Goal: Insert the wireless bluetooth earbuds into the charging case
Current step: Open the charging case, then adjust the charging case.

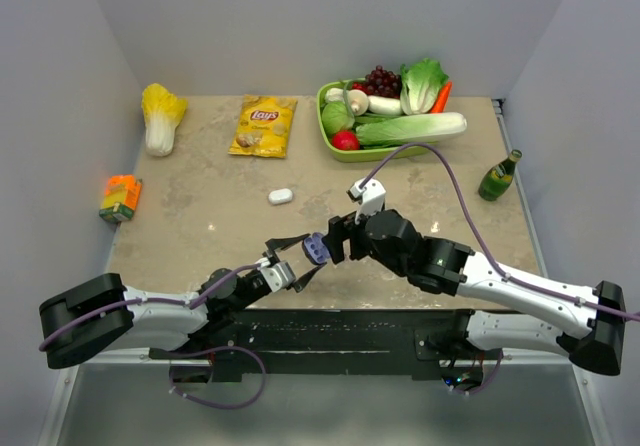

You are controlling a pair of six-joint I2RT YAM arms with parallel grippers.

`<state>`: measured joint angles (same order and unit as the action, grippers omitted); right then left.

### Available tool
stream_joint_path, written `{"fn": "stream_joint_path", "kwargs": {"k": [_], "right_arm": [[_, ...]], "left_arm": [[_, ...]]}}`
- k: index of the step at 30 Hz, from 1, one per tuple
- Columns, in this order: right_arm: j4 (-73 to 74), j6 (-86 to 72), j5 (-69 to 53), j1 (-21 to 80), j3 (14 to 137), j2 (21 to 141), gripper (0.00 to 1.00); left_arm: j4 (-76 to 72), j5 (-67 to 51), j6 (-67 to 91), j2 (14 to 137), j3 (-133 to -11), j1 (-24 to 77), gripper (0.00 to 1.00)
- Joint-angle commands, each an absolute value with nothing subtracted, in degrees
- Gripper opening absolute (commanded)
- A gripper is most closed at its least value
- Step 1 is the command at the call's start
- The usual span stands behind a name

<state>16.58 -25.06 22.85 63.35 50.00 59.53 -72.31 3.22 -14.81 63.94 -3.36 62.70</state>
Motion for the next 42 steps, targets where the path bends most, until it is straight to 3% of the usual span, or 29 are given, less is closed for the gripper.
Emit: {"fn": "stream_joint_path", "kwargs": {"k": [1,9,23,34,37,40,42], "right_arm": [[10.5,-24.9,17.4,63.4,49.0,57.9,0.79],[9.0,-25.2,14.4,62.8,49.1,60.4,0.64],[9.1,-25.2,14.0,61.4,48.6,63.0,0.50],[8.2,-24.9,11.6,61.3,48.1,63.3,0.32],[8.5,-24.4,12.0,61.3,48.3,63.1,0.25],[9.8,-23.7,13.7,61.3,48.7,62.8,0.03],[10.6,-23.1,16.2,61.3,49.2,62.5,0.00]], "left_arm": [[-91.1,3.5,-15.9,63.7,-3.1,63.0,0.00],[-91.4,3.3,-16.0,63.3,-3.7,63.2,0.00],[-90.8,3.7,-16.3,61.6,-3.4,64.2,0.00],[-91.8,4.7,-16.5,62.5,-3.3,64.3,0.00],[-92.3,4.9,-16.5,63.3,-3.5,64.3,0.00],[-92.3,5.9,-16.2,63.7,-3.7,64.3,0.00],[-92.3,6.6,-15.6,64.2,-3.7,64.3,0.00]]}}
